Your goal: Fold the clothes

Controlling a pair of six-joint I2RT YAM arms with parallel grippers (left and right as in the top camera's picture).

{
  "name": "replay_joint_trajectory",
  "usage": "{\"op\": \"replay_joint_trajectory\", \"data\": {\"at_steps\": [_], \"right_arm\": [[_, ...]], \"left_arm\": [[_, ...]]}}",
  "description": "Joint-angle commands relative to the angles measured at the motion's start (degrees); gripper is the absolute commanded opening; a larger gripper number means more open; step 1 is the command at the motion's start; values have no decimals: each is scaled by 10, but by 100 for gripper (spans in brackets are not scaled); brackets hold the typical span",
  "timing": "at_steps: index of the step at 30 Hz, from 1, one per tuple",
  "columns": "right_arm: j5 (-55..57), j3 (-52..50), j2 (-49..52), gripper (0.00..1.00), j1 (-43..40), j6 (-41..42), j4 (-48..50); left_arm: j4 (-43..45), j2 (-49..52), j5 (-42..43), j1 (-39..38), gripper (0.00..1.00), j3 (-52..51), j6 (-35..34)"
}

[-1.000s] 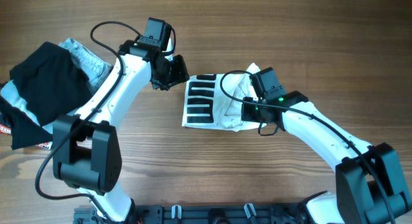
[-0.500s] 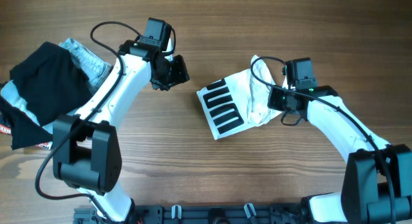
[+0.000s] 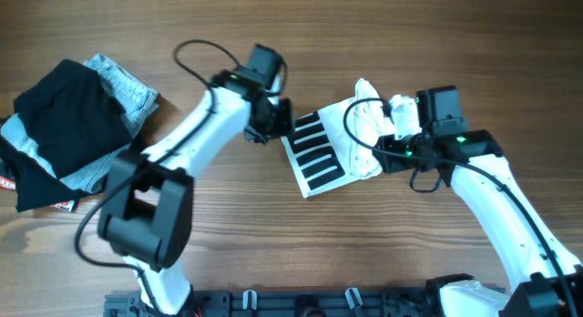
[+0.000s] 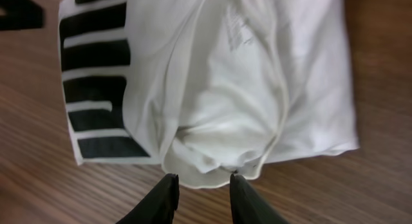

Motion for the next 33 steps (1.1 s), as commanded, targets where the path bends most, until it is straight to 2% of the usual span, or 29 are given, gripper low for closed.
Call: {"op": "replay_joint_trajectory", "data": {"at_steps": [1, 3, 9, 21, 23, 25, 26, 30, 33], "right_arm": [[17, -24, 25, 31, 13, 34, -1], [68, -32, 38, 31, 13, 81, 7], [150, -42, 81, 31, 13, 142, 30], [95, -42, 116, 29, 13, 111, 75], [102, -42, 116, 24, 13, 112, 84], [116, -42, 116, 8, 13, 114, 87], [121, -42, 116, 4, 13, 117, 87], [176, -37, 115, 4, 2, 155, 80], [195, -6, 109, 4, -20, 136, 90]], "left_arm": [[5, 28, -3, -30, 43, -14, -16], [6, 32, -3, -40, 43, -14, -16], [10, 33, -17, -45, 44, -14, -16], [16, 33, -23, -45, 46, -14, -16], [18, 33, -23, -45, 47, -14, -16], [17, 33, -23, -45, 46, -14, -16], [17, 33, -23, -45, 47, -14, -16], [18, 33, -23, -45, 46, -14, -16], [19, 33, -23, -45, 46, -14, -16]]}}
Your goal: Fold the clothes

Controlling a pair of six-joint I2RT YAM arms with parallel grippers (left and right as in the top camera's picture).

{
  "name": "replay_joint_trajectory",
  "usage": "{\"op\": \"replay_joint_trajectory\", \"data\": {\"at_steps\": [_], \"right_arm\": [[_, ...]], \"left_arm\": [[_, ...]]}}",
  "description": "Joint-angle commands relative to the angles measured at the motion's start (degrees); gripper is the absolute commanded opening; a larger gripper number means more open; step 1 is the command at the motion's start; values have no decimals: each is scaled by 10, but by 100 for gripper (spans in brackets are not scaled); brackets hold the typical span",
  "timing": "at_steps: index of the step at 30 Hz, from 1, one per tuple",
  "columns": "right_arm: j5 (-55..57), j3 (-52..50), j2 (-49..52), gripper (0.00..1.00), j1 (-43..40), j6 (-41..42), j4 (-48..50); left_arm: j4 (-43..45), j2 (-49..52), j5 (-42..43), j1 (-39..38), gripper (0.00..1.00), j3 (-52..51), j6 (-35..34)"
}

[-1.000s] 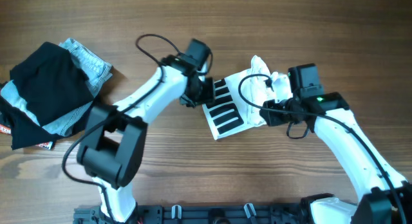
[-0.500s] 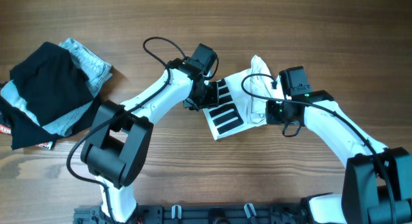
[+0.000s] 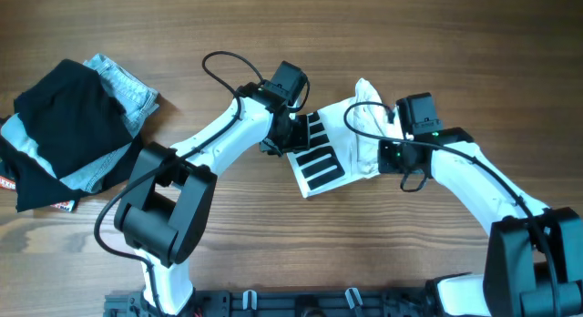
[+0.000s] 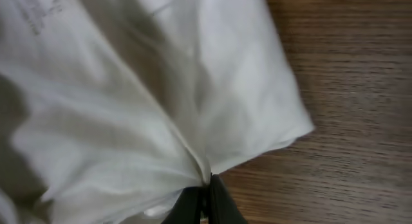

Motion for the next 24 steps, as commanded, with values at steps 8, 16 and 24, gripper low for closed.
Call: {"op": "replay_joint_trajectory", "data": {"at_steps": [8, 16, 24], "right_arm": [[46, 71, 4, 13, -66, -56, 55], [74, 74, 0, 22, -66, -59, -1], [-219, 76, -17, 15, -46, -298, -35]], "left_arm": [[19, 26, -12, -2, 46, -4, -7], [19, 42, -12, -7, 46, -4, -7], [22, 42, -12, -7, 46, -4, -7]]}}
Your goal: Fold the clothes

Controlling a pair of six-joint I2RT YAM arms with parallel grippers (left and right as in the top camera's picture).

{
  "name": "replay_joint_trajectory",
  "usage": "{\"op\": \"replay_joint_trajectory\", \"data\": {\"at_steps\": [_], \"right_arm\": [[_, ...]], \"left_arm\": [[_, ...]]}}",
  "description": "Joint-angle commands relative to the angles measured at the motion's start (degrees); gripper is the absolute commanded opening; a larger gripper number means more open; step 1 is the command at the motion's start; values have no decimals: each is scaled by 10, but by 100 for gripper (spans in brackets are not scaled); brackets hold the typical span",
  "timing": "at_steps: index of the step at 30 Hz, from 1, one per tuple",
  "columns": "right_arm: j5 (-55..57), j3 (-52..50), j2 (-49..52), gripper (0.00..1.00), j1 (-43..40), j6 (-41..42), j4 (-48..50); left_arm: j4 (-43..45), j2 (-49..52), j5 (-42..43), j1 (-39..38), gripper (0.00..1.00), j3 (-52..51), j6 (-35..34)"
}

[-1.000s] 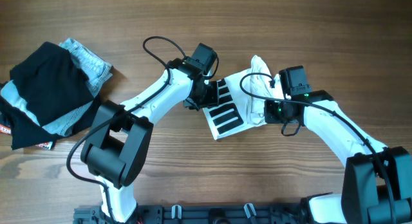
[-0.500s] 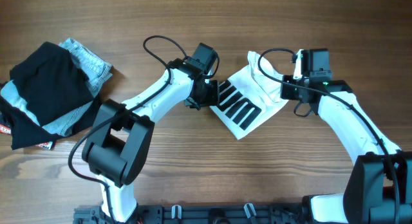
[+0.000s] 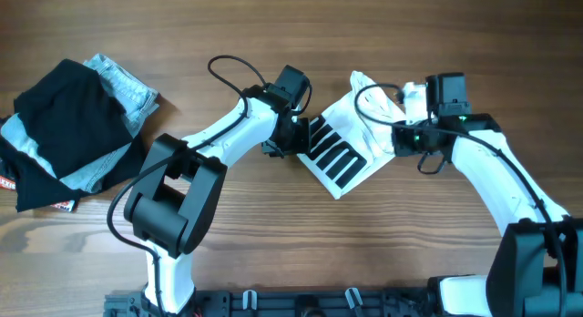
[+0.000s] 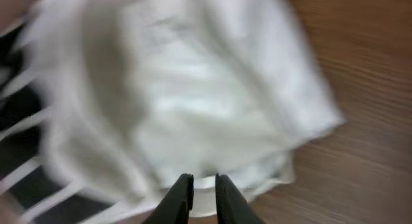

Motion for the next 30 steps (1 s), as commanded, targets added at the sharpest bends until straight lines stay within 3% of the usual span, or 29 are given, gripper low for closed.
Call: {"op": "replay_joint_trajectory", "data": {"at_steps": [1, 17, 20, 22, 30], "right_arm": [[-97, 4, -4, 15, 19, -92, -6], [40, -9, 61, 23, 26, -19, 5], [16, -9, 61, 18, 26, -17, -3], [-2, -9, 61, 4, 26, -17, -17], [-17, 9, 53, 4, 18, 4, -22]], "left_arm": [[3, 8, -8, -3, 47, -4, -7], [3, 8, -8, -3, 47, -4, -7], [3, 8, -8, -3, 47, -4, -7], [3, 8, -8, -3, 47, -4, -7], [3, 8, -8, -3, 47, -4, -7]]}}
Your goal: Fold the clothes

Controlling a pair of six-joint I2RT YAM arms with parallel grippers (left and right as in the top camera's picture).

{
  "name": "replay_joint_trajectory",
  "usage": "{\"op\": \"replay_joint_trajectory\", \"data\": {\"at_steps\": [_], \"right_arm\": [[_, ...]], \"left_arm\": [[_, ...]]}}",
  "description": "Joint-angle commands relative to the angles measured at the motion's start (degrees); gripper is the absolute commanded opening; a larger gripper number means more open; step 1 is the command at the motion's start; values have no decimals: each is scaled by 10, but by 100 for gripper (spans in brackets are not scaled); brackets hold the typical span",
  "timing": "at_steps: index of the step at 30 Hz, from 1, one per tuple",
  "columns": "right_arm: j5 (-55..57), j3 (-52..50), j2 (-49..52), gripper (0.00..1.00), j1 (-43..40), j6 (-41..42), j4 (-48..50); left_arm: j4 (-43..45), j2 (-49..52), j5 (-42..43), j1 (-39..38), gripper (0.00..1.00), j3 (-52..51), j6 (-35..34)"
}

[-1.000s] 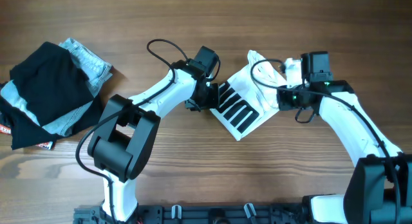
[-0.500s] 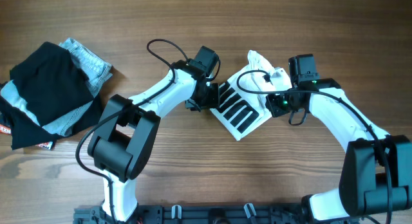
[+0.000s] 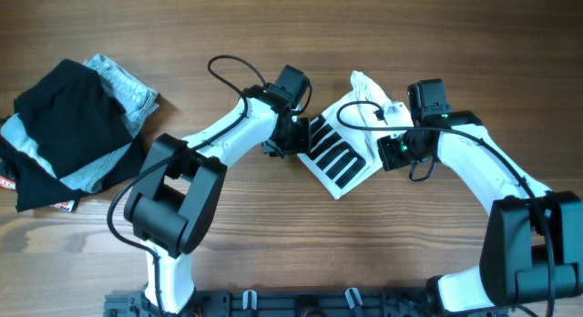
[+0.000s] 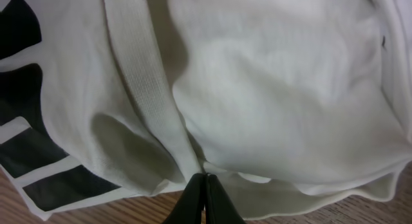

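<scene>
A white shirt with black stripes lies crumpled in the middle of the wooden table. My right gripper sits at the shirt's right edge. In the right wrist view the white shirt fills the frame, and the right gripper is shut on a fold of its cloth near the hem. My left gripper rests at the shirt's left edge beside the stripes; its fingers are hidden under the wrist.
A pile of other clothes lies at the table's left edge: a black garment on top of a grey one. The bases of both arms stand at the near edge.
My right gripper, then slightly apart at the shirt's edge, is now shut on a fold of white cloth. It has shifted a little left and toward the near edge. The shirt and left arm have not moved.
My right gripper first stood open at the hem of the white shirt. Then it was shut on the cloth. After that the shirt lay turned and shifted, with the fingers slightly apart. Now it is shut on a fold again, and the left gripper stays at the striped edge.
</scene>
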Motion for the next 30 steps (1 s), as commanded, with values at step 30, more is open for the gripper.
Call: {"op": "replay_joint_trajectory", "data": {"at_steps": [30], "right_arm": [[-58, 71, -58, 14, -59, 61, -54]], "left_arm": [[72, -47, -9, 55, 56, 36, -3]]}}
